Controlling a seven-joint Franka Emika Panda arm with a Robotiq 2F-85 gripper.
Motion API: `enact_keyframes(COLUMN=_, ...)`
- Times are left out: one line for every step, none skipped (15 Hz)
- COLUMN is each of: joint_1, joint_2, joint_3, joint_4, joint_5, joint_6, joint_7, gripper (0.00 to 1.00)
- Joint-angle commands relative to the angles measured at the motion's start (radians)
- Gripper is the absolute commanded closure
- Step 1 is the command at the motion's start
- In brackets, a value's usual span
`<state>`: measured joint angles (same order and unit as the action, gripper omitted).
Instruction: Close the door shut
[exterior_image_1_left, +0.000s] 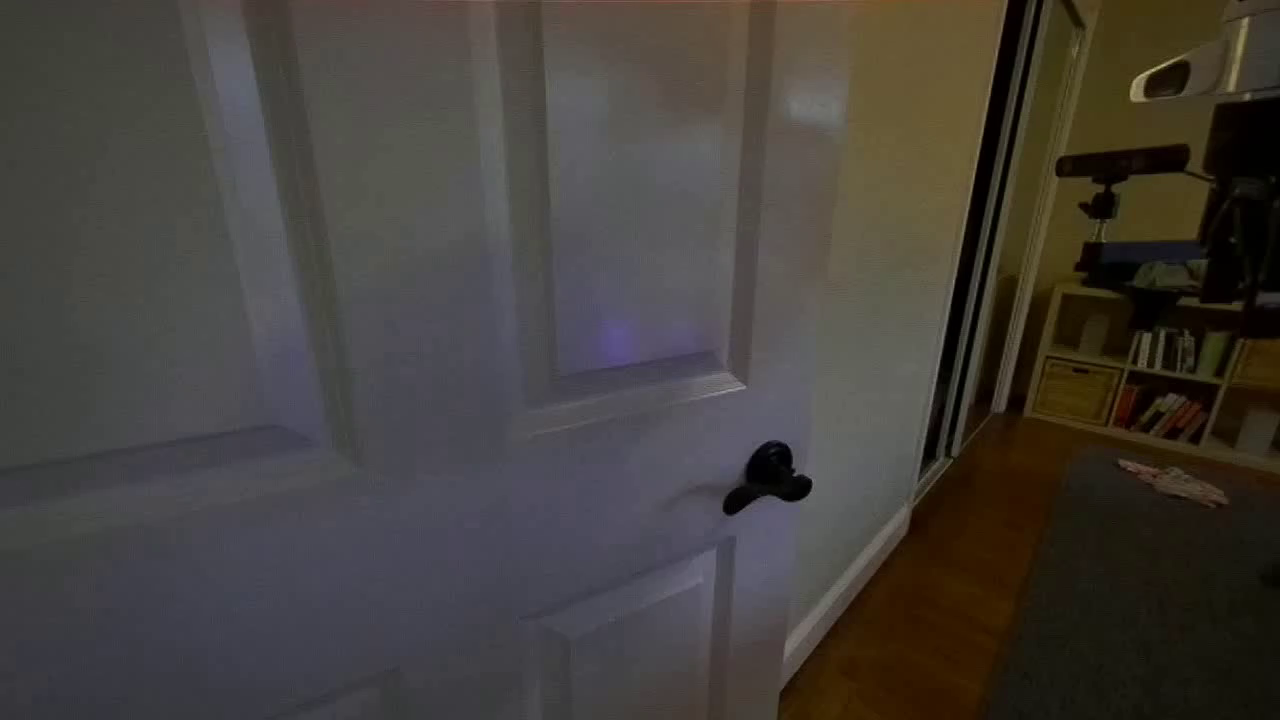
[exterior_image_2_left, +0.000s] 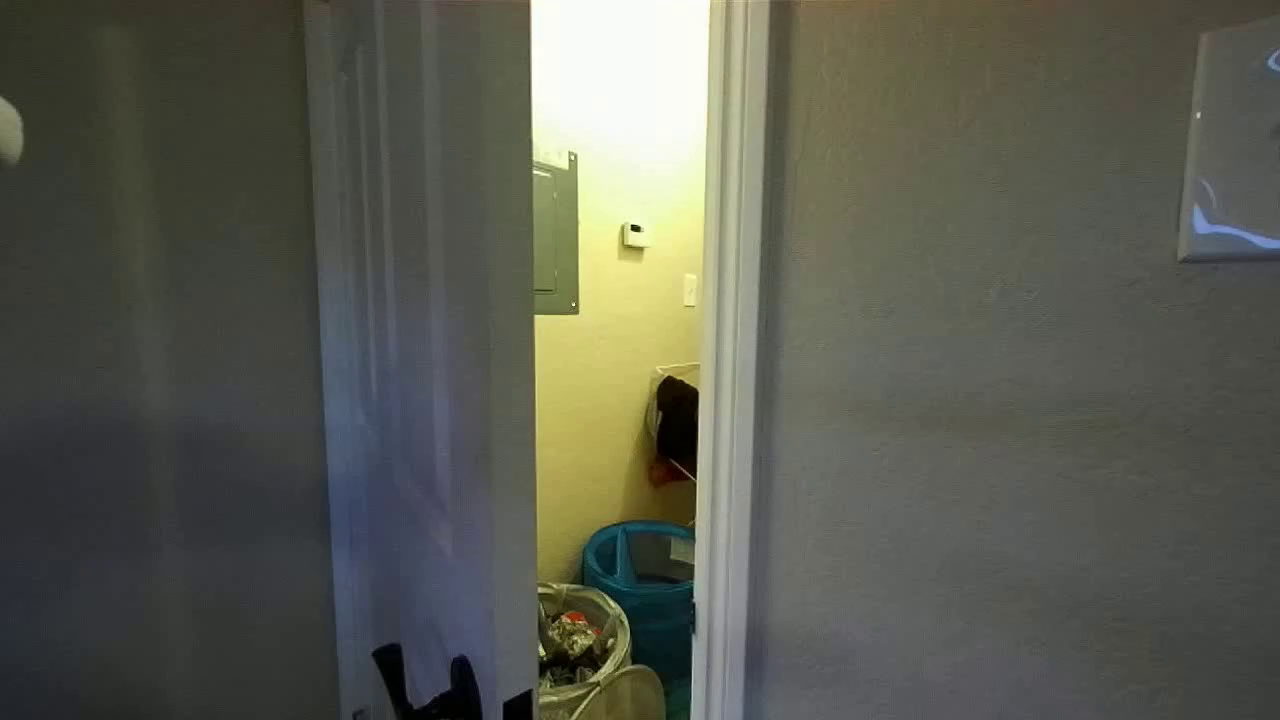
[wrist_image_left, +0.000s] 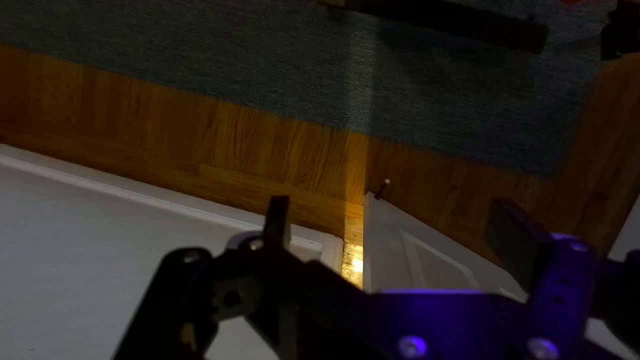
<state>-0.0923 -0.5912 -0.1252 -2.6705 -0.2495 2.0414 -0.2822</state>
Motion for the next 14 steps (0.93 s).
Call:
enact_keyframes(joint_1=0.004, joint_2=0.0, joint_3=-0.003, joint_4=0.001, joint_5=-0.002, joint_6=-0.003, joint_7=0.002, gripper=0.0)
enact_keyframes(joint_1=0.004, joint_2=0.0, joint_3=-0.003, joint_4=0.001, joint_5=-0.002, joint_6=-0.003, joint_7=0.002, gripper=0.0)
enact_keyframes(joint_1=0.004, joint_2=0.0, joint_3=-0.003, joint_4=0.001, joint_5=-0.002, joint_6=-0.003, joint_7=0.002, gripper=0.0)
enact_keyframes(joint_1=0.004, joint_2=0.0, joint_3=-0.003, joint_4=0.001, joint_5=-0.002, joint_6=-0.003, joint_7=0.002, gripper=0.0)
enact_keyframes(joint_1=0.004, joint_2=0.0, joint_3=-0.003, joint_4=0.001, joint_5=-0.002, joint_6=-0.003, joint_7=0.002, gripper=0.0)
enact_keyframes(joint_1=0.004, joint_2=0.0, joint_3=-0.003, joint_4=0.001, joint_5=-0.002, joint_6=-0.003, joint_7=0.002, gripper=0.0)
enact_keyframes(joint_1=0.004, joint_2=0.0, joint_3=-0.003, joint_4=0.001, joint_5=-0.002, joint_6=-0.003, joint_7=0.002, gripper=0.0)
enact_keyframes(joint_1=0.011, joint_2=0.011, joint_3=-0.004, joint_4=0.005, joint_5=0.007, joint_6=0.004, joint_7=-0.002, gripper=0.0)
enact_keyframes(joint_1=0.016, joint_2=0.017, joint_3=-0.005, joint_4=0.007, joint_5=0.017, joint_6=0.01, joint_7=0.0, gripper=0.0)
enact_keyframes(joint_1=0.032, joint_2=0.03, joint_3=0.001, joint_4=0.014, joint_5=0.04, joint_6=0.018, joint_7=0.01, gripper=0.0)
enact_keyframes(joint_1=0.038, joint_2=0.035, joint_3=0.005, joint_4=0.016, joint_5=0.051, joint_6=0.021, joint_7=0.015, gripper=0.0)
enact_keyframes(joint_1=0.059, joint_2=0.052, joint_3=0.017, joint_4=0.025, joint_5=0.083, joint_6=0.035, joint_7=0.032, gripper=0.0)
enact_keyframes(joint_1=0.071, joint_2=0.065, joint_3=0.024, joint_4=0.031, joint_5=0.111, joint_6=0.047, joint_7=0.045, gripper=0.0)
enact_keyframes(joint_1=0.089, joint_2=0.083, joint_3=0.034, joint_4=0.037, joint_5=0.152, joint_6=0.078, joint_7=0.064, gripper=0.0)
